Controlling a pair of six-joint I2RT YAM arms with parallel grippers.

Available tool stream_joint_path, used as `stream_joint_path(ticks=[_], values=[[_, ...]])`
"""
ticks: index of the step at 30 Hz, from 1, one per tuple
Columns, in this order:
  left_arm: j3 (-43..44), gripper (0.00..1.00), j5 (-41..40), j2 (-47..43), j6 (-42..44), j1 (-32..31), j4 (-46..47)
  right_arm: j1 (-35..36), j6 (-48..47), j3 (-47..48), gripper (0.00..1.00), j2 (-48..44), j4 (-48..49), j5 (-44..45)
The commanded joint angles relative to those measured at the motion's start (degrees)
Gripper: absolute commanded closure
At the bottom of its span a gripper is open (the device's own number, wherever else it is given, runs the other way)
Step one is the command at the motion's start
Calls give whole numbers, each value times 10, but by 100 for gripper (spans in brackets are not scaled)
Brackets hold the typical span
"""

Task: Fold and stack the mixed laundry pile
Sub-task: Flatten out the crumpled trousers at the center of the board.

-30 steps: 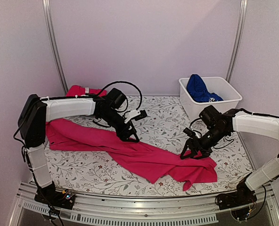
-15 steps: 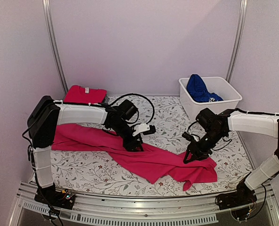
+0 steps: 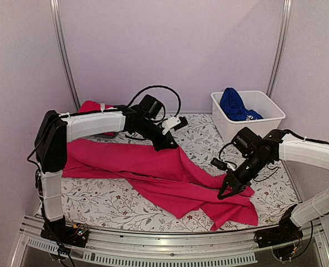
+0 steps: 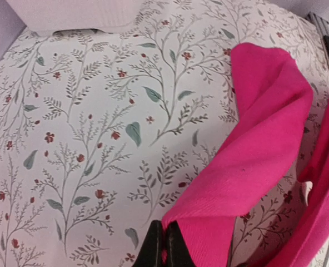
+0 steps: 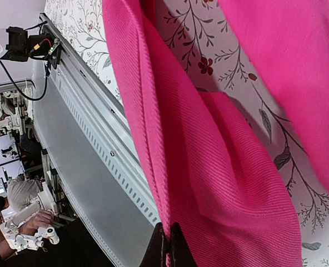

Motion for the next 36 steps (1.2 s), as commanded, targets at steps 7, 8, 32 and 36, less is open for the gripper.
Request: stream_joint_path(ticks=[7,8,32,36], values=[[199,100,-72,209,-220,109,-44,18,-7,18,93,18,-27,-15],[206,100,-69,223,-236,118,-46,19,-9,23,88,19,-28,-13],[213,42,-86,142,-227,164,-31,-65,-149,96,28,144,215,356],[180,36,-88,104,-231,169,-5,-64,-183,114,29,214,224,357]])
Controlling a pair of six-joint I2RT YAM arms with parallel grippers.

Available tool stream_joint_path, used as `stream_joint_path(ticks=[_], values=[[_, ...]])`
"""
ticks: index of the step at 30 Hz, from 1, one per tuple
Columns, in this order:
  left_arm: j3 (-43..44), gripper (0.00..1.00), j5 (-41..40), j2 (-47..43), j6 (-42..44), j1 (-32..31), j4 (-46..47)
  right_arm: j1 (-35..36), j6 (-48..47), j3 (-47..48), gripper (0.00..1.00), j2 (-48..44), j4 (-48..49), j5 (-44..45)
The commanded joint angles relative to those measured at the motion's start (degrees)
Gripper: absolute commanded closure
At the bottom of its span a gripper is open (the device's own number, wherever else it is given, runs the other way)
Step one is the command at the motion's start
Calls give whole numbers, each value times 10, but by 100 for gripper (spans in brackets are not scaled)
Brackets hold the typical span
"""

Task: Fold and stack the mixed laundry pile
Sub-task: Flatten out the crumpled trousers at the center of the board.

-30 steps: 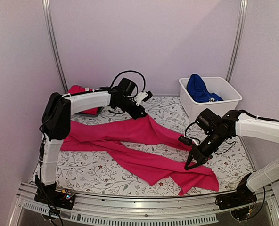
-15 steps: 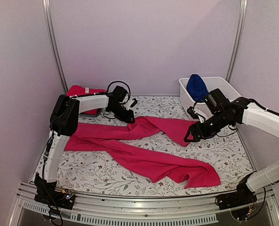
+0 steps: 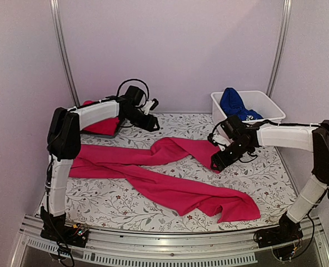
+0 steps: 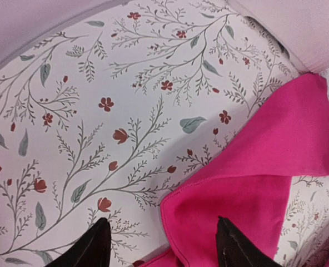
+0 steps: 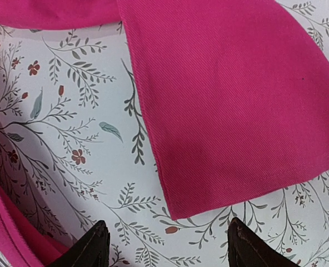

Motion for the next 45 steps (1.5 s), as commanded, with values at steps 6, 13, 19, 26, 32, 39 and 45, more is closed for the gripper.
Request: stream_joint_path(ticks=[6,13,19,26,32,39,45], values=[[-61,34,-9,-99,-10,14,44,14,-57,36,33,123,35,37],[-142,31,-20,-159,-12,15,103,28,-28,67,95,182,-19,69],[-175,27,-31,-168,-16,18,125,63,59,126,100,55,-106,6],[-133,26,-8,-115,-24,16,124,113,163,179,100,-103,-192,-37],[-108,26,2,-94,-25,7,119,162,231,219,100,-186,-223,-57],[-100,26,-12,-99,-24,6,106,-82,281,135,100,-255,-219,-41],[-137,25,-43,-143,-25,12,102,-244,238,69,100,-183,-167,9]])
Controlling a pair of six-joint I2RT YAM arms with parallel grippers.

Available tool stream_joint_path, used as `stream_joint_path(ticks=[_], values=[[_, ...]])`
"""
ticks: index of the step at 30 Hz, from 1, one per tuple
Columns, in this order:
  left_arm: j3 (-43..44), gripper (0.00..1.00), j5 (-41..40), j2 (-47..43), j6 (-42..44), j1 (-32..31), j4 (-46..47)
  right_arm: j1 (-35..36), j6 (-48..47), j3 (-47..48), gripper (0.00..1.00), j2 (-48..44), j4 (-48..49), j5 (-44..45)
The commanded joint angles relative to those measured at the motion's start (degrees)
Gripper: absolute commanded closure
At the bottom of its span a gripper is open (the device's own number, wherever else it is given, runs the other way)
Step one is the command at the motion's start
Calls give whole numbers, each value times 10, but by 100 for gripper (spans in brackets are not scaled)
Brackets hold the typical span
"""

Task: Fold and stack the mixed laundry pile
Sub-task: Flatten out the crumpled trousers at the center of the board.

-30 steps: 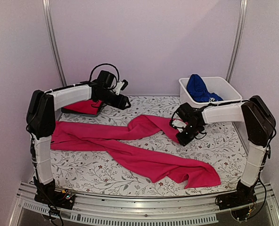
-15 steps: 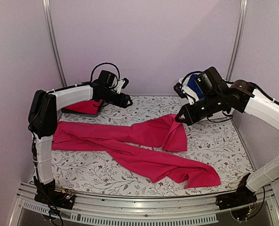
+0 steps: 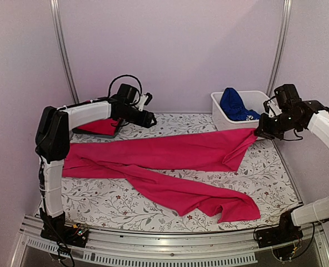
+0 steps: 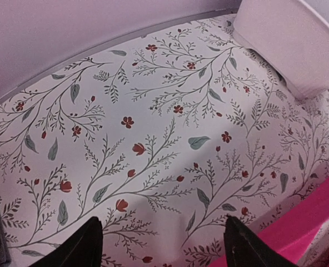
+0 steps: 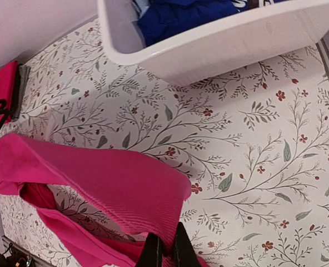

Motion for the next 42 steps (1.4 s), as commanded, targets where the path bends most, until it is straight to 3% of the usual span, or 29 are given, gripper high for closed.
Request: stream_joint_path(ticks=[1,5,9,15,19,20,24,26,31,35,37,42], values=[[-36,25,-27,-55,-4,5,-8,-79,-20,-52,100,54,61,49],[-93,25,-43,-104,-14,16,-7,-93,-21,-55,100,127,124,91],[-158,25,-51,-163,-25,33,0,-108,-35,-25,100,216,122,148],[-243,25,-68,-242,-13,44,-6,-172,-62,-31,100,189,149,185],[-295,28,-61,-284,-22,45,-8,-201,-84,-17,100,232,163,195],[-307,29,-56,-292,-23,45,-9,-202,-84,-11,96,249,165,192],[-330,29,-59,-311,-45,45,-42,-202,-82,36,55,282,130,141],[-342,29,-65,-322,-66,51,-58,-200,-85,42,44,260,123,95],[-395,28,-42,-357,-141,98,-40,-162,-111,25,40,179,95,-18],[-397,26,6,-322,-198,163,-30,-108,-116,-24,40,165,88,-114],[-384,33,45,-286,-209,191,-36,-76,-112,-54,41,173,98,-118],[-375,48,28,-226,-254,223,-40,-58,-109,-114,41,213,138,-106]])
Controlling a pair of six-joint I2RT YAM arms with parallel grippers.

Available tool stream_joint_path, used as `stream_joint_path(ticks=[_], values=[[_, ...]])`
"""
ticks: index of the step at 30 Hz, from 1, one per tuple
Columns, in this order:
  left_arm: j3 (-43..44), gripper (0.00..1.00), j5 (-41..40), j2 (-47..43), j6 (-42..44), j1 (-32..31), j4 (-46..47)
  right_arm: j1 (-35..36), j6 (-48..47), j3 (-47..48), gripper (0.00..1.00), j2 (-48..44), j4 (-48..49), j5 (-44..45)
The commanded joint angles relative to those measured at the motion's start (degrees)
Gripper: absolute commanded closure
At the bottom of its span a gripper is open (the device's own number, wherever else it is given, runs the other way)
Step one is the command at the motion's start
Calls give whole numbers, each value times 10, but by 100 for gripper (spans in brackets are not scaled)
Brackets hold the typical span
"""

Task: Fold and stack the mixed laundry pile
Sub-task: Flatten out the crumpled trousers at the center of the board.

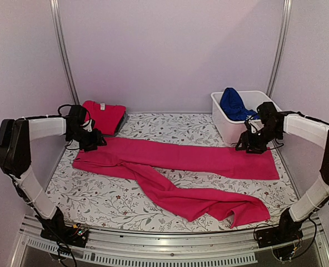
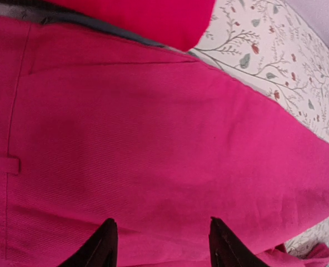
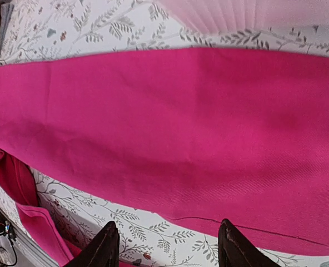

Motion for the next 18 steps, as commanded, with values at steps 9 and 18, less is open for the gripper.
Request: stream_joint_path(ticks=[9,18], values=[[-103,56,-50,12,-115,149,-50,-3,-15,-48,41,117,44,28],[-23,51,-21,27,-39,205,-25,-6,-46,40,41,188,35,21]])
